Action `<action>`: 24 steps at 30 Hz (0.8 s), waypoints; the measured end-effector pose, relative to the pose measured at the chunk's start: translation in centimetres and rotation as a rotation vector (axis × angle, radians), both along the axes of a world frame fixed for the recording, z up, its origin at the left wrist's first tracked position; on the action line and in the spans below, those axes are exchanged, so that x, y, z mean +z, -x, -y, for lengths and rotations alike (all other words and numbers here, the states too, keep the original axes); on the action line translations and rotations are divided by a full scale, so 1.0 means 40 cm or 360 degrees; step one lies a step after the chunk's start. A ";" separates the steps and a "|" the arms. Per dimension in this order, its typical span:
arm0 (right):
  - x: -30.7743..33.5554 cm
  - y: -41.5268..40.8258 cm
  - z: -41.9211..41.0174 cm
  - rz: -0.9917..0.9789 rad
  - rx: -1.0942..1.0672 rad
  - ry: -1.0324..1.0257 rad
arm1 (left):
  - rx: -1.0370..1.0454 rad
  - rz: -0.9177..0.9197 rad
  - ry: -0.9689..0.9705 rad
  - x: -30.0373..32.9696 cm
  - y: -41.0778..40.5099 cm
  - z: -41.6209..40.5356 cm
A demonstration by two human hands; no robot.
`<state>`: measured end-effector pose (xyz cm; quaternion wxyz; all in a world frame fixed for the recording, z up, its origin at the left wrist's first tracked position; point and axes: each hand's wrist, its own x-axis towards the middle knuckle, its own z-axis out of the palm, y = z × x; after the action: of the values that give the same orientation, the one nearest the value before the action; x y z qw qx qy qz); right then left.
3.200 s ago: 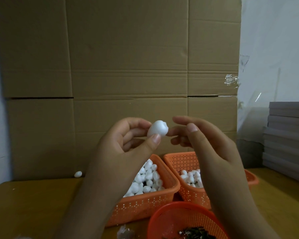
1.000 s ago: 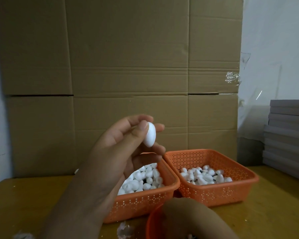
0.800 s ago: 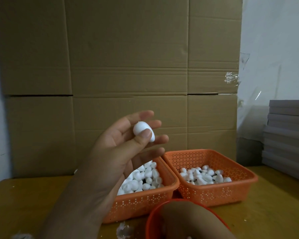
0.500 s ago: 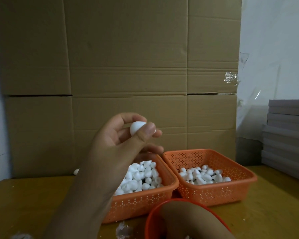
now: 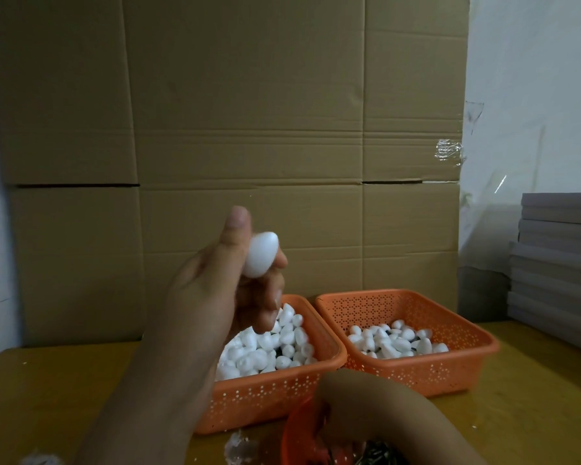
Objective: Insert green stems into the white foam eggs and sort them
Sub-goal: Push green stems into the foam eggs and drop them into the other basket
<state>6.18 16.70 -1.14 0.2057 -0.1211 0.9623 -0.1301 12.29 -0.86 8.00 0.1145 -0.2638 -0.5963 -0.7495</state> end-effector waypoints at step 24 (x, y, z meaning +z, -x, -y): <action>0.056 -0.037 -0.005 -0.0584 0.0065 0.0309 | -0.0139 -0.0144 0.0132 -0.001 -0.018 -0.008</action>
<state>7.65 16.90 1.10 0.0170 -0.1816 0.9639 -0.1939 13.03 -0.53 7.96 0.0974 -0.3278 -0.6090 -0.7157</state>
